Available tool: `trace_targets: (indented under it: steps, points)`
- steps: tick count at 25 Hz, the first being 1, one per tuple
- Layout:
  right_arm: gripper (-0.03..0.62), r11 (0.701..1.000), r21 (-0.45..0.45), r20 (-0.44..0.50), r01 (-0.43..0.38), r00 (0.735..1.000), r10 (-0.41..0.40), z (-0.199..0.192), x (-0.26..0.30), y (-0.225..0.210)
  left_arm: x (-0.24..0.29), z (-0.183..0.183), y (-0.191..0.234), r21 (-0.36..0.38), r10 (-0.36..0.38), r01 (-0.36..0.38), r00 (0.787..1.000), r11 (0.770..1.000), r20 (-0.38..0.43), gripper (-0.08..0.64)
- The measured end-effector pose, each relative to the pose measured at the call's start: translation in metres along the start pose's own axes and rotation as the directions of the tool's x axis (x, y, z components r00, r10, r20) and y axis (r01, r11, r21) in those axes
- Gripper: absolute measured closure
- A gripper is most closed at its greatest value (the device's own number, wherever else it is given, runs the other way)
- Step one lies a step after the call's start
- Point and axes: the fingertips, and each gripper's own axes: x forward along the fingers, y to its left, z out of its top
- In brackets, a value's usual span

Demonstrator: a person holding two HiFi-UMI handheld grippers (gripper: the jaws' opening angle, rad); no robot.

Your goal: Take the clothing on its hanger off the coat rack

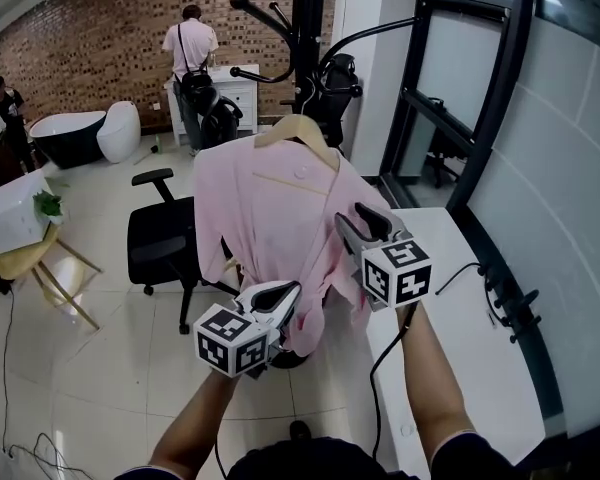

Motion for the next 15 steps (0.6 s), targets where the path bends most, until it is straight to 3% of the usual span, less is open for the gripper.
trace_targets:
  steps: [7, 15]
  points:
    - [0.283, 0.993, -0.093, 0.000, 0.074, 0.997, -0.074, 0.019, 0.025, -0.046, 0.012, -0.009, 0.003, -0.015, 0.002, -0.002, 1.000, 1.000, -0.023, 0.548]
    - [0.270, 0.978, -0.206, -0.096, 0.047, 0.993, -0.068, 0.019, 0.065, -0.062, 0.016, -0.008, 0.009, -0.025, 0.015, -0.015, 1.000, 1.000, -0.019, 0.548]
